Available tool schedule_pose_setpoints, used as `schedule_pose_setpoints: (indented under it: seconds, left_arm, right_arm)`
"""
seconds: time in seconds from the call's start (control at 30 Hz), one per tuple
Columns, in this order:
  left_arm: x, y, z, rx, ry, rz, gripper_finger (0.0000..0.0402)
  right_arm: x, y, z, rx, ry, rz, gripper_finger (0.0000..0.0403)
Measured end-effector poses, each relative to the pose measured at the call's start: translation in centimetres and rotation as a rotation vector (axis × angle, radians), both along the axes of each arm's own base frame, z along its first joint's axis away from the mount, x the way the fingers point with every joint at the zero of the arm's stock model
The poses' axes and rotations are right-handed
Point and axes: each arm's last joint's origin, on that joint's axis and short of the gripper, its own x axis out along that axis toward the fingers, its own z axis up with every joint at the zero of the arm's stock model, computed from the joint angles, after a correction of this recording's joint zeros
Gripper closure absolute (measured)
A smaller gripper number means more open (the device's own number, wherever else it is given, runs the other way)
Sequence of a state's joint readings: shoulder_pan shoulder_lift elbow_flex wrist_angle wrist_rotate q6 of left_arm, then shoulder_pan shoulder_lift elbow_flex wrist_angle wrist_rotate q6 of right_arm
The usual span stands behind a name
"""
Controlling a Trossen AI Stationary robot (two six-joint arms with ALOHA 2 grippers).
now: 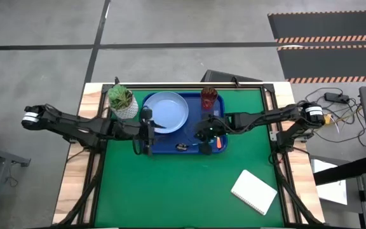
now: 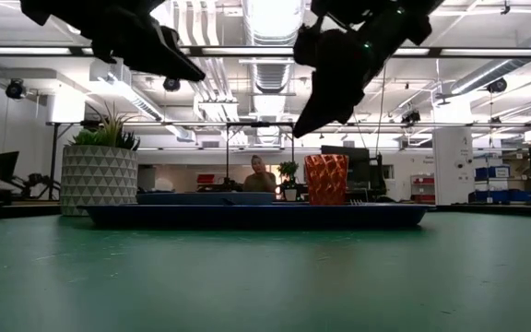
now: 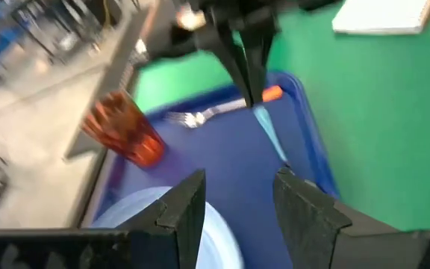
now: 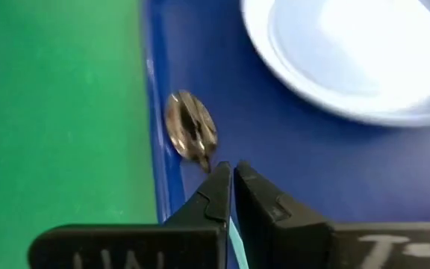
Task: Pick and place plate/cup/fork/spoon on tray
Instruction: Put the light blue spoon on the blue serving tray
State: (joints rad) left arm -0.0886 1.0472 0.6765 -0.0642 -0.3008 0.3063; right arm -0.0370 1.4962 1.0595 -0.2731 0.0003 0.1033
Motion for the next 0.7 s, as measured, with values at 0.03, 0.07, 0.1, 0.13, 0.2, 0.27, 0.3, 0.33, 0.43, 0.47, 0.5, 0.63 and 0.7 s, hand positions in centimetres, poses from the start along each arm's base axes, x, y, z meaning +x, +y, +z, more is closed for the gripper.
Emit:
schedule_pose_setpoints:
  seconds: [0.03, 0.07, 0.1, 0.13, 0.2, 0.27, 0.3, 0.33, 0.43, 0.47, 0.5, 0.63, 0.7]
  left_arm:
    - [-0.2, 0.2, 0.3, 0.019, -0.019, -0.003, 0.0265]
    - [-0.4, 0.3, 0.5, 0.039, -0.043, -0.006, 0.0265]
    - [-0.7, 0.5, 0.8, 0.060, -0.063, -0.007, 0.0265]
    - [-1.0, 0.7, 0.9, 0.079, -0.079, -0.008, 0.0265]
    - [-1.4, 1.0, 1.5, 0.103, -0.126, -0.002, 0.0265]
    - [-2.0, 1.2, 1.6, 0.121, -0.131, 0.004, 0.0265]
    - [-2.2, 1.3, 1.9, 0.123, -0.146, 0.009, 0.0265]
    - [-2.3, 1.4, 2.1, 0.123, -0.160, 0.011, 0.0265]
    - [-2.7, 1.4, 2.3, 0.124, -0.170, 0.011, 0.0265]
    - [-2.7, 1.4, 2.4, 0.126, -0.172, 0.010, 0.0265]
    - [-2.8, 1.4, 2.4, 0.126, -0.170, 0.010, 0.0265]
    - [-2.8, 1.4, 2.3, 0.137, -0.160, 0.006, 0.0265]
    - [-2.9, 1.4, 2.3, 0.144, -0.154, 0.003, 0.0265]
  right_arm:
    - [0.1, 0.0, 0.0, 0.008, 0.031, -0.015, 0.0394]
    - [0.4, -0.1, -0.1, 0.014, 0.062, -0.023, 0.0394]
    - [0.7, -0.1, 0.0, 0.018, 0.077, -0.024, 0.0394]
    - [1.1, 0.0, -0.1, 0.021, 0.090, -0.022, 0.0394]
    - [1.7, 0.0, -0.3, 0.029, 0.137, -0.017, 0.0394]
    - [2.3, 0.0, -0.7, 0.035, 0.187, -0.013, 0.0394]
    - [2.5, 0.1, -0.9, 0.046, 0.210, -0.006, 0.0394]
    - [2.6, 0.1, -1.2, 0.056, 0.244, 0.000, 0.0394]
    - [3.3, 0.1, -2.2, 0.072, 0.303, 0.006, 0.0394]
    - [3.5, 0.1, -2.6, 0.076, 0.320, 0.003, 0.0394]
    - [3.7, 0.1, -2.8, 0.078, 0.329, 0.005, 0.0394]
    - [4.6, 0.1, -3.8, 0.080, 0.346, 0.015, 0.0384]
    - [4.9, 0.1, -4.2, 0.092, 0.352, 0.021, 0.0369]
